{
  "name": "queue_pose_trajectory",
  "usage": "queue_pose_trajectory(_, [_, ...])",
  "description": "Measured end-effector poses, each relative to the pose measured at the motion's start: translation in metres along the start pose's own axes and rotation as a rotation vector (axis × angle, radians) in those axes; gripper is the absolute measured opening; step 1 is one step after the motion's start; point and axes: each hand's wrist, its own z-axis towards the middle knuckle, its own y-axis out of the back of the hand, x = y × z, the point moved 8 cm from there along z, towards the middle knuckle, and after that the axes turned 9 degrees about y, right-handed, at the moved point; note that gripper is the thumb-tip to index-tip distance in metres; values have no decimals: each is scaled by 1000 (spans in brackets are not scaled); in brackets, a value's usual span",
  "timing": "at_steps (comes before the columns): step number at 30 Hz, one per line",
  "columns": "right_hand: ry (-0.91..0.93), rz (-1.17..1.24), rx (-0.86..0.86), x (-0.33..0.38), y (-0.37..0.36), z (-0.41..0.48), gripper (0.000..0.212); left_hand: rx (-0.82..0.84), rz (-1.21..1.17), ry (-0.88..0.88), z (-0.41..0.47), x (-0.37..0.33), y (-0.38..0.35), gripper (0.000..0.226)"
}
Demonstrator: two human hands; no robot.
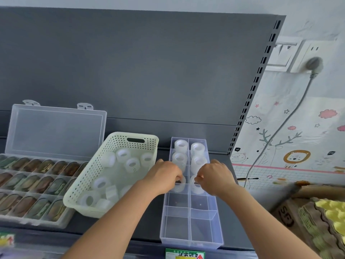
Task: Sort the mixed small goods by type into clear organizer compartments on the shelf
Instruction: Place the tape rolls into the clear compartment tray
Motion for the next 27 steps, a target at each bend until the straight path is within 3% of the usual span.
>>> queue_pose_trajectory(5, [54, 24, -157, 18, 18, -3, 31, -194, -41, -43, -31, 10, 31, 26])
queue_pose_trajectory(10, [293, 244, -281, 79, 38, -5, 25, -251, 15, 211, -81, 73, 55, 22])
queue_pose_trajectory(14, [494, 346, -213, 136, 37, 0, 26, -178, 67, 444, -117, 125, 58, 24])
queue_pose_trajectory(19, [586, 194, -83, 184, 23, 18, 27, 12, 34, 635, -137, 162, 42, 21])
queue_pose_trajectory(23, [579, -78, 88, 201, 3, 35, 27, 47, -10, 667, -137, 169, 32, 22])
queue_pose_trajectory(27, [529, -125, 197, 207, -12, 50, 18, 53, -56, 649, -130, 173, 26, 32])
